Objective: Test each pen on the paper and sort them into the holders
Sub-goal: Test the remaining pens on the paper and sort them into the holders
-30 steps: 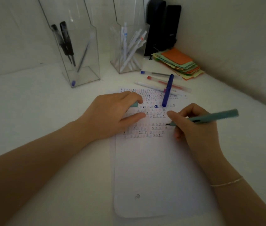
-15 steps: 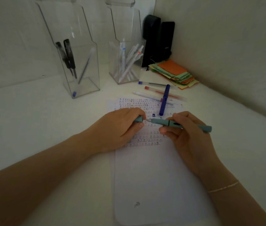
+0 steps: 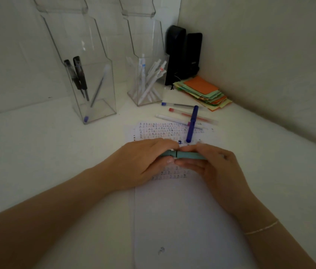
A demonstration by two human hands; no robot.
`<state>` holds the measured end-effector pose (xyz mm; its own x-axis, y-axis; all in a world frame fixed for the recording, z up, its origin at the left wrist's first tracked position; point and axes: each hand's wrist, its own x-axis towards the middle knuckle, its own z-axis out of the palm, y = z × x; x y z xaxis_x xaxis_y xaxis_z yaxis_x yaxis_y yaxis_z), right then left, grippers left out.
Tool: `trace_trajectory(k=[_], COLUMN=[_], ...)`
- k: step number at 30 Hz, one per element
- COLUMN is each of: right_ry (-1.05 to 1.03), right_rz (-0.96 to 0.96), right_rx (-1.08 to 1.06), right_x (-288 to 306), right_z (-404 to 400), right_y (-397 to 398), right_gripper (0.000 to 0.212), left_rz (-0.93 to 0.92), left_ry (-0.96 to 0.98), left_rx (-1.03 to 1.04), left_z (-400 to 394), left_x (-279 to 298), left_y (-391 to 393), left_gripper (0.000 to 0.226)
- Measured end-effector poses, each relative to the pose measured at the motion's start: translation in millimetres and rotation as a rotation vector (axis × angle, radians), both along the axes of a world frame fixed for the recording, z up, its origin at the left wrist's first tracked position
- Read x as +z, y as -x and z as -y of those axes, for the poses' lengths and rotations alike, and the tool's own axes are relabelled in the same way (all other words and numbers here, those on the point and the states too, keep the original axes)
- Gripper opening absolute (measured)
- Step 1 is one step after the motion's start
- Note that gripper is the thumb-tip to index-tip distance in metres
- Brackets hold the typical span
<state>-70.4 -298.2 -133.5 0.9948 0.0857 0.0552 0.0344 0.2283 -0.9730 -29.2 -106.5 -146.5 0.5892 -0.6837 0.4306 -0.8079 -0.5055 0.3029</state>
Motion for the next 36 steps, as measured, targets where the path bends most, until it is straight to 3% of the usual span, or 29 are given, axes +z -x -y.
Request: trace_trajectory(k=[3, 6, 8, 10, 12, 20, 22, 26, 28, 32, 36], right_ry=[0.243, 0.219, 0.358, 0.627, 0.72, 0.634, 0.507, 0.013, -0.009, 0.221, 0.305], right_rz=[0.072, 0.155, 0.248, 0.327, 0.35, 0.329, 0.255, 0.046, 0.03, 0.218, 0.346], right_rx=[-0.191, -0.427, -0.369, -0.228, -0.197, -0.166, -0.169, -0.127, -0.134, -0.483, -1.035], right_x=[-1, -1, -5, -13, -14, -10, -3, 24, 38, 55, 55], right_z=[-1, 2, -3, -11, -13, -8, -4, 14, 30, 75, 150], right_y=[0, 1, 3, 4, 3, 2, 1, 7, 16, 47, 91], right_gripper=[0.015, 0.019, 0.02, 0.016, 0.015, 0.006, 0.007, 0.003, 0.008, 0.021, 0.026], left_rz=[-0.015, -0.096, -0.097, -0.063, -0.045, 0.022, 0.047, 0.031, -0.056, -0.233, -0.155], left_ry=[0.024, 0.08, 0.09, 0.128, 0.175, 0.128, 0.076, 0.102, 0.146, 0.132, 0.02], left_rx=[0.027, 0.068, 0.085, 0.114, 0.135, 0.134, 0.118, 0.098, 0.08, -0.029, -0.152], left_z=[0, -1, 0, 2, 5, 6, 6, 25, 46, 103, 173], left_x=[3, 5, 5, 5, 7, 6, 7, 18, 27, 44, 34], left_y=[1, 2, 4, 6, 9, 9, 9, 14, 22, 43, 60], left_gripper=[0.023, 0.023, 0.023, 0.024, 0.023, 0.024, 0.028, 0.031, 0.03, 0.028, 0.037])
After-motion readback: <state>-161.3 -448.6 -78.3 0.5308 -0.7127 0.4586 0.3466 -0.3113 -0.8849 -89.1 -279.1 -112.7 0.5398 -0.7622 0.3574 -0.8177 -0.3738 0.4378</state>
